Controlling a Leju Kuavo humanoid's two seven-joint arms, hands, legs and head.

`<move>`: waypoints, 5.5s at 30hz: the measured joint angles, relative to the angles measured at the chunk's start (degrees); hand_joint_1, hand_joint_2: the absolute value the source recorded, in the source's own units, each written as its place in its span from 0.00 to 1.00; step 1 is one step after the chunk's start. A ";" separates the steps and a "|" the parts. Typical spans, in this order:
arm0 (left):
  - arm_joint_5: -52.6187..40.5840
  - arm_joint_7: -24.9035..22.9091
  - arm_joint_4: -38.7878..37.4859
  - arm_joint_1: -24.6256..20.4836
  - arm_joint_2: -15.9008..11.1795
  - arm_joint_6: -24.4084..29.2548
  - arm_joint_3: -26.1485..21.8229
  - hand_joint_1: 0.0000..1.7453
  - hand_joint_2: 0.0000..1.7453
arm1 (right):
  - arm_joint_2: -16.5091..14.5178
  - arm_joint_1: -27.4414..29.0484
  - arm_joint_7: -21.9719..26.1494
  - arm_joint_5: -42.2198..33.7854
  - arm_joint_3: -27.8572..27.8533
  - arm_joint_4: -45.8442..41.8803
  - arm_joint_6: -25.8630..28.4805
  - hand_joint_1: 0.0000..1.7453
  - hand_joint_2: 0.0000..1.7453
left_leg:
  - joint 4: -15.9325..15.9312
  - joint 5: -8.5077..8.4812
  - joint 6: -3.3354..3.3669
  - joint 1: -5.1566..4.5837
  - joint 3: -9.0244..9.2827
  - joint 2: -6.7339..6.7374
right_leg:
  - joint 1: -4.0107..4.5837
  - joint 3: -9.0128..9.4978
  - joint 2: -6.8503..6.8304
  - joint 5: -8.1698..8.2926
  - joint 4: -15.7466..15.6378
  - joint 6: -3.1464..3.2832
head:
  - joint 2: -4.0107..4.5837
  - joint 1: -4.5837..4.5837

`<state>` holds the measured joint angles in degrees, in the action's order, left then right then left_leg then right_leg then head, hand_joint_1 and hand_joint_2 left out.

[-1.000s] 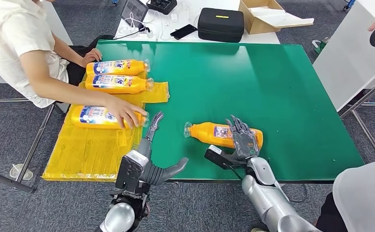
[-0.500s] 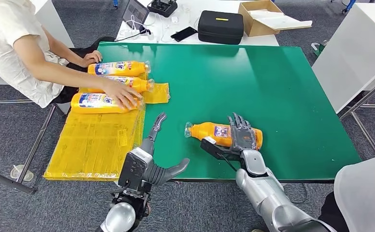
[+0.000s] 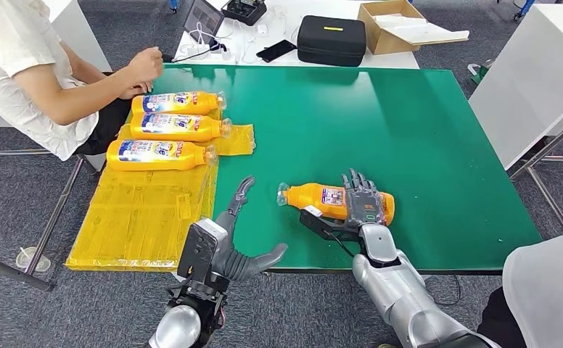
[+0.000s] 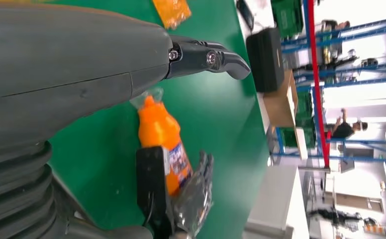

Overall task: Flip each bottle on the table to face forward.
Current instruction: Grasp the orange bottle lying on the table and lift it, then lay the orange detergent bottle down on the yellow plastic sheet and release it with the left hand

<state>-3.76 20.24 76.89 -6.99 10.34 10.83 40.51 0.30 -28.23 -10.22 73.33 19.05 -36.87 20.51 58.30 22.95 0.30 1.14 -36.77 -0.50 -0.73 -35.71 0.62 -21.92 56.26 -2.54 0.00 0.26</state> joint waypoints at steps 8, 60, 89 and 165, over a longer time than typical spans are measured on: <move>0.72 -0.55 0.23 0.06 0.02 -0.24 -0.05 0.00 1.00 | 0.54 -0.01 0.40 -2.41 -1.22 -0.32 -2.03 0.00 1.00 | 0.00 0.01 0.00 0.00 0.00 -0.01 | 0.00 -0.02 0.00 -0.01 -0.01 0.00 | 0.00 0.00; 4.08 3.05 0.46 0.23 -0.07 3.20 0.13 0.00 0.25 | 3.28 -0.49 28.88 -31.71 -18.82 5.71 -12.21 1.00 1.00 | -0.01 0.46 0.02 0.05 1.12 0.32 | 0.09 1.02 0.29 -0.10 -0.16 0.03 | 0.00 -0.03; 9.53 1.82 0.93 3.14 -0.65 1.28 0.37 0.00 1.00 | -1.62 18.12 35.56 -53.88 -7.92 -30.87 -17.65 1.00 1.00 | -0.02 0.31 -0.01 0.04 -0.15 0.11 | 0.05 -0.14 0.11 -0.11 -0.11 0.04 | 0.00 -0.01; 19.70 5.46 -0.99 -5.03 1.42 -2.39 -1.40 1.00 1.00 | -3.80 14.29 37.67 -61.63 9.27 -30.66 -19.03 0.00 1.00 | -0.02 0.25 -0.02 0.05 -0.25 0.07 | 0.05 -0.19 0.09 -0.10 -0.09 0.04 | 0.00 -0.02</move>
<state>15.93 25.70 75.90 -12.02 11.76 8.45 39.11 -3.50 -13.94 27.45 11.70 28.32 -67.53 1.47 58.29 23.20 0.28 1.19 -37.02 -0.42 -0.68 -35.91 0.71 -22.02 56.17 -2.50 0.00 0.24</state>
